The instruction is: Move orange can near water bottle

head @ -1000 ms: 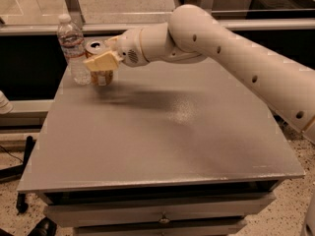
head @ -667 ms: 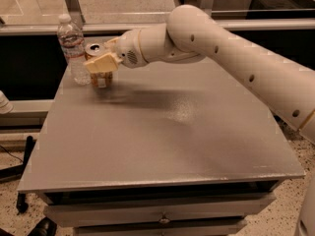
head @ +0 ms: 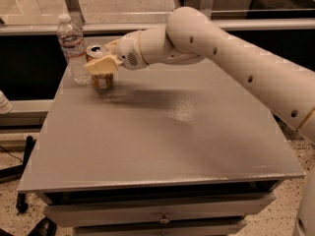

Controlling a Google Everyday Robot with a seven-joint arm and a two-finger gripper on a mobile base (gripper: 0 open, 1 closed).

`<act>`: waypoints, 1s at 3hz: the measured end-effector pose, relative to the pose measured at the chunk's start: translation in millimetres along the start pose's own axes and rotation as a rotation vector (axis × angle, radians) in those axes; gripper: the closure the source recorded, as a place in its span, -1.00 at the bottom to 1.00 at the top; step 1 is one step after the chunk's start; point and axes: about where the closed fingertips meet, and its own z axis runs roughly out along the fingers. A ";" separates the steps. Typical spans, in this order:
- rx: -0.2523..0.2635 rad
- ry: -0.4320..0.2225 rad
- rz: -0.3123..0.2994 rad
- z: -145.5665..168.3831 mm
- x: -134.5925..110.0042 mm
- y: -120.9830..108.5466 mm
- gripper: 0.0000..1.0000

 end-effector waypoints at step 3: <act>-0.018 -0.029 -0.006 -1.8 -1.5 10.7 -1.00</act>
Offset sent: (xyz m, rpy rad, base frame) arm -0.0055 -0.0031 0.0021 0.0245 -0.0126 0.0062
